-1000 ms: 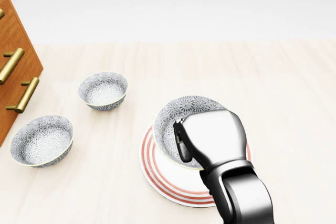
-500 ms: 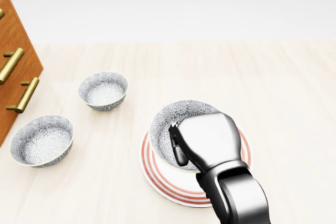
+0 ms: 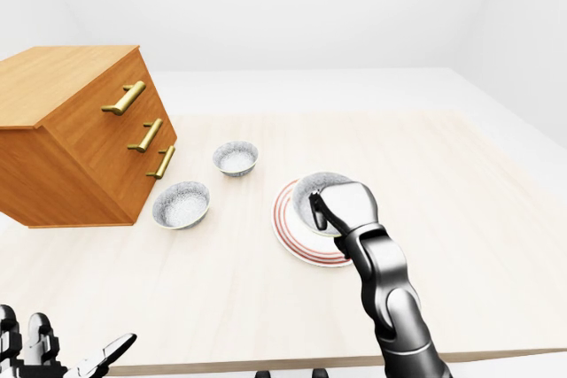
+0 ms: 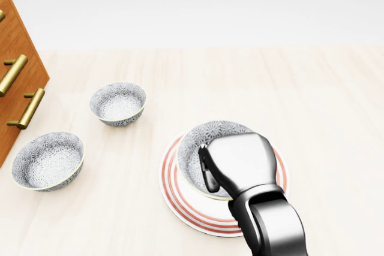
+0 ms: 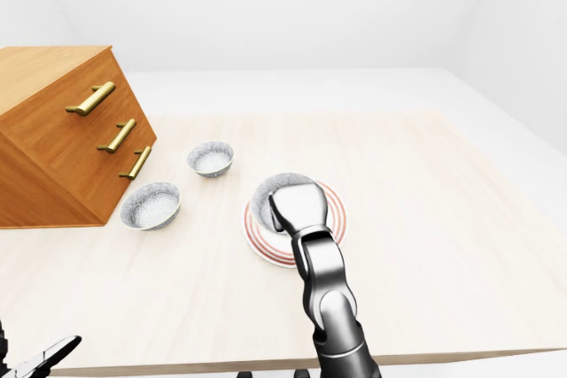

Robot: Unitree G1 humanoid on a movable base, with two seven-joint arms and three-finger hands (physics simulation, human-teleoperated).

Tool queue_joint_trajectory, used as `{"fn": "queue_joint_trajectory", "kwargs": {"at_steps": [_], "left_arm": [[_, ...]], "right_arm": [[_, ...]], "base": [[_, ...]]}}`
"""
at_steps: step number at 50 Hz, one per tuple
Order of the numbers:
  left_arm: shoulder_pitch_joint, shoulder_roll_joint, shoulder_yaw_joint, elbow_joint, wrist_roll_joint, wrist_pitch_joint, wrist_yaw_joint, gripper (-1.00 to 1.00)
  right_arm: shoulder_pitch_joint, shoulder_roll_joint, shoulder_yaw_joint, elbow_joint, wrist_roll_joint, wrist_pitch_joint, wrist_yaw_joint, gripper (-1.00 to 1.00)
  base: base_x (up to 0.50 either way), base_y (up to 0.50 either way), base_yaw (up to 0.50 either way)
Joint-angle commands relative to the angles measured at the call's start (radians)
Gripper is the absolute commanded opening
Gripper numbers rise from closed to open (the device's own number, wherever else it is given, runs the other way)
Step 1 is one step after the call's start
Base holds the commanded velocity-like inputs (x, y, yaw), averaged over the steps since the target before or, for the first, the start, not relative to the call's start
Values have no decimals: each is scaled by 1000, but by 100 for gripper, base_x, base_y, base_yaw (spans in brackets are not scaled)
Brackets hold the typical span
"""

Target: Put the bowl at the front on the plate.

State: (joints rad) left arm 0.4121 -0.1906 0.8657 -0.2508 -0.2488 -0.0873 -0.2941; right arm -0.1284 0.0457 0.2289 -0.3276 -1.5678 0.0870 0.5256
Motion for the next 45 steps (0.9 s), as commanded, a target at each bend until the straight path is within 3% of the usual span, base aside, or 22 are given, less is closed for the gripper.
{"fn": "queue_joint_trajectory", "kwargs": {"at_steps": [1,20,45], "left_arm": [[2,-4,5,-8,-3,0,-7,100],[-2,1,-1,9,-3,0,-6,100],[-4,3,0,9,-2,0,-3,100]], "right_arm": [[-4,-7,-12,42,11,0,-54,-100],[-44,-12,-25,187,49,0,-141,-100],[-59,-26,-44,254,78,0,-181,-100]], "base": [[0,0,0],[0,0,0],[0,0,0]]}}
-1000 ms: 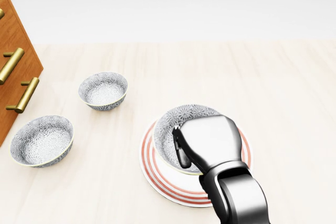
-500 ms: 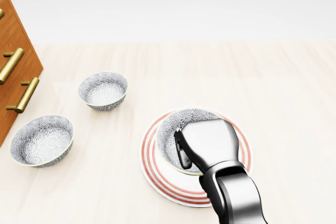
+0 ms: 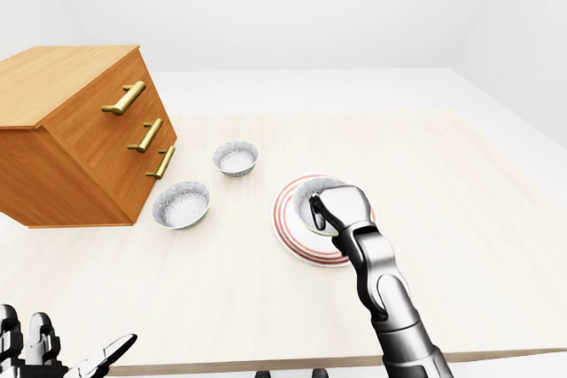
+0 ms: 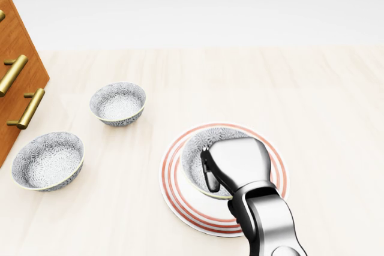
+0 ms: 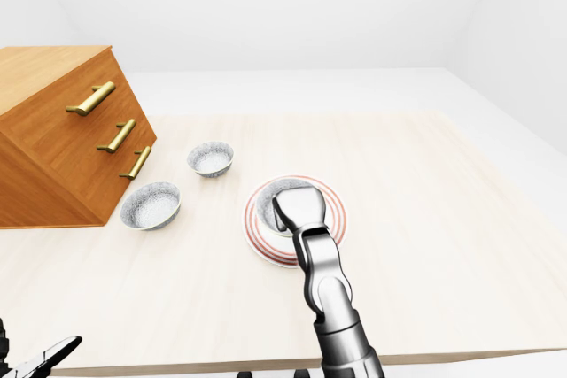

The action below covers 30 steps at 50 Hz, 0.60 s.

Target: Put the bowl at the front on the plate.

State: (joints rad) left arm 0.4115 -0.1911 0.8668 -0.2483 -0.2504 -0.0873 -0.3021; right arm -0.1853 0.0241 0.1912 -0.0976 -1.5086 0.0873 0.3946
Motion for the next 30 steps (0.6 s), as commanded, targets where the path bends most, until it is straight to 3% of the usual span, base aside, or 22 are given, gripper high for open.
{"fn": "queue_joint_trajectory", "kwargs": {"at_steps": [1,30], "left_arm": [[-3,4,-2,8,-1,0,5,100],[6,-4,7,-25,-8,0,-3,100]], "right_arm": [[-2,-6,-6,25,20,0,-52,-100],[16,-15,-10,43,39,0,-81,-100]], "base": [[0,0,0],[0,0,0]]}}
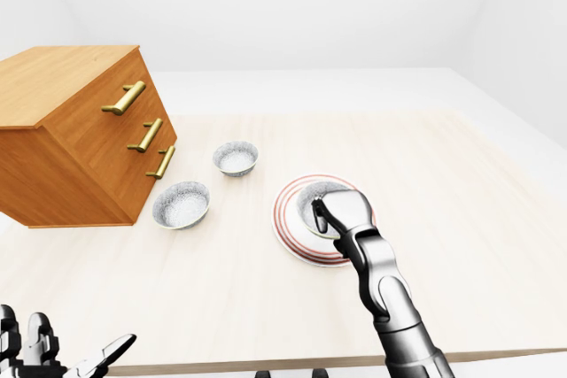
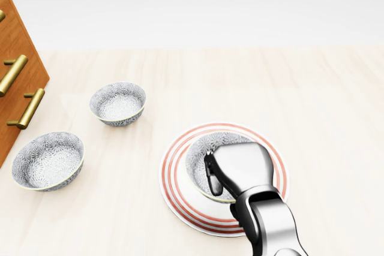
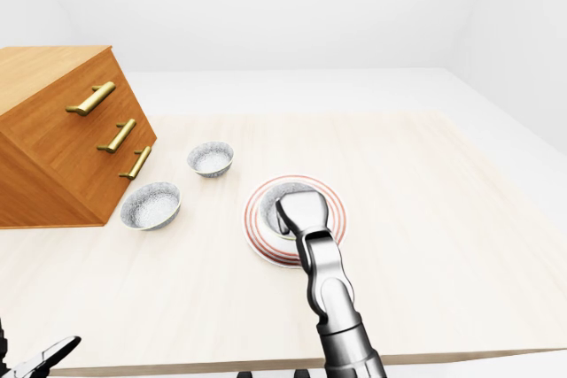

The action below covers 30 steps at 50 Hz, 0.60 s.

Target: Put the bowl at the front on the plate.

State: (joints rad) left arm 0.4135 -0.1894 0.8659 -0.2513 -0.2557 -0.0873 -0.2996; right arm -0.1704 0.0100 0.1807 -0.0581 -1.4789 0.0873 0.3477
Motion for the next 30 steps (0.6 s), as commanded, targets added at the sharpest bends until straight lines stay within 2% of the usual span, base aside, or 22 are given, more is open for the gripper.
{"fn": "queue_joint_trajectory", "kwargs": {"at_steps": [1,30], "left_arm": [[3,-7,10,-24,-3,0,-7,100],[-2,-3,5,-6,0,0,-5,100]], "right_arm": [[0,-1,-1,3,9,0,-34,-100],[-43,-9,-22,3,10,0,-4,-100]], "base": [[0,0,0],[0,0,0]]}}
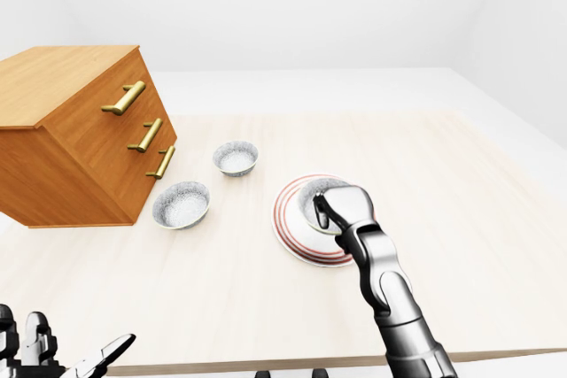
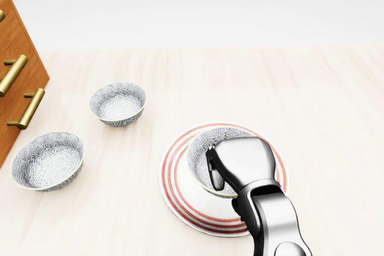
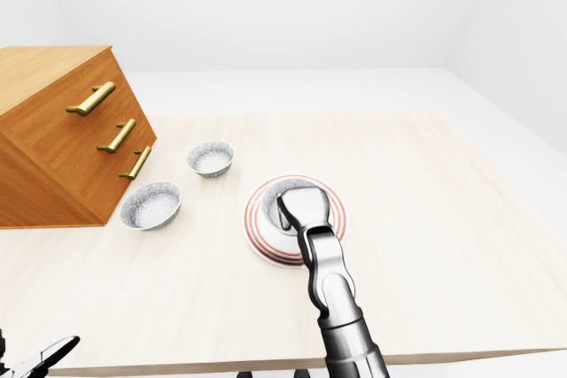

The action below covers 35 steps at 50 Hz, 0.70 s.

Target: Put the bowl at the front on the plate.

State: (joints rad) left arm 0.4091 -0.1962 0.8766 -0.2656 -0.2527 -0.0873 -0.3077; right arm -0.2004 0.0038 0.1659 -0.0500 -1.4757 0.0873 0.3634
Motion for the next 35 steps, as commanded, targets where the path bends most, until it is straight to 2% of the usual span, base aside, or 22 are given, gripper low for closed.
{"fn": "queue_joint_trajectory", "kwargs": {"at_steps": [1,17,35], "left_arm": [[1,4,-6,11,-3,0,3,100],[5,4,-10,8,-4,0,6,100],[4,0,-3,1,0,0,-2,100]], "right_arm": [[-14,-1,-8,-1,8,0,-22,-100],[-91,-3,-21,117,40,0,-60,-100],[-87,-10,-18,175,64,0,-104,-100]], "base": [[0,0,0],[0,0,0],[0,0,0]]}}
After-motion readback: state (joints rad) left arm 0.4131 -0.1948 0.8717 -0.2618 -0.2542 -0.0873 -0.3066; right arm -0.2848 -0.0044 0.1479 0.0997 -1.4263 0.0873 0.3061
